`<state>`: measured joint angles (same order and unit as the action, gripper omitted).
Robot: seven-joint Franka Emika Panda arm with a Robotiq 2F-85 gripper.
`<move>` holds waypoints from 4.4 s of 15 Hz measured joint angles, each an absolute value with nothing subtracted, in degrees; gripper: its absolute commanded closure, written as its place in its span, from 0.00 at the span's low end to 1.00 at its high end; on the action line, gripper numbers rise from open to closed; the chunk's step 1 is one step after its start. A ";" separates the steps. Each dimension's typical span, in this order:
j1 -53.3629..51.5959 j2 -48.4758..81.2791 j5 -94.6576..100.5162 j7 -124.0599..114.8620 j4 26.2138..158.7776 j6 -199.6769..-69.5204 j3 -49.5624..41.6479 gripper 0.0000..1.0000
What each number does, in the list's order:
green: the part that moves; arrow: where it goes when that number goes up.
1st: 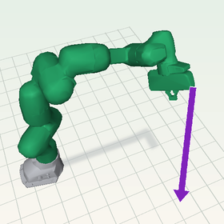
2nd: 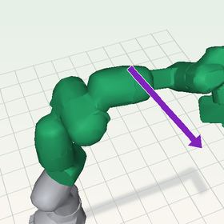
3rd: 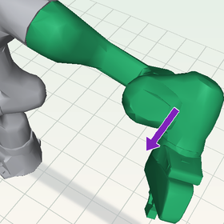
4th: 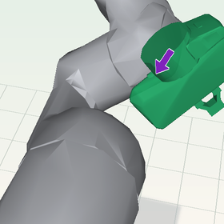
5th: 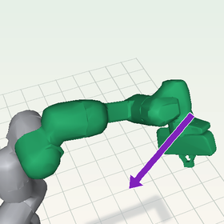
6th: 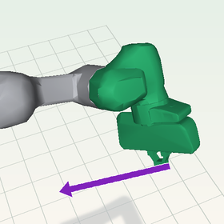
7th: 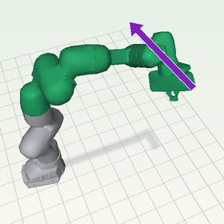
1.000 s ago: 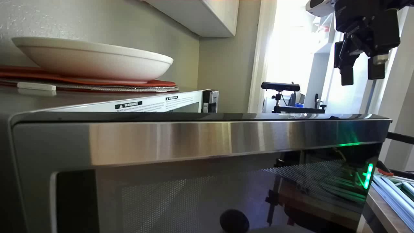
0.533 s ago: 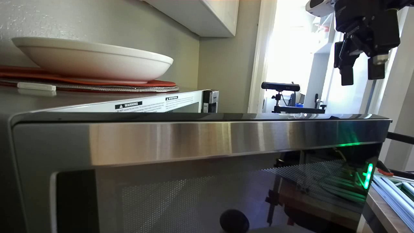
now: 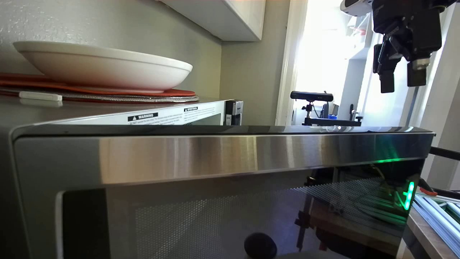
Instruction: Close the microwave door.
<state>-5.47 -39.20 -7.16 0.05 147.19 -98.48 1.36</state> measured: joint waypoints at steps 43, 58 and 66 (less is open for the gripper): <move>-7.48 -45.06 -27.92 -25.81 157.50 -113.31 17.86 0.00; -8.91 -43.20 -26.83 -25.81 157.86 -116.18 18.38 0.00; -8.74 -41.52 -22.83 -25.81 158.17 -117.32 18.37 0.00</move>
<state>-8.74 -41.52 -22.83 -25.81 158.17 -117.32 18.37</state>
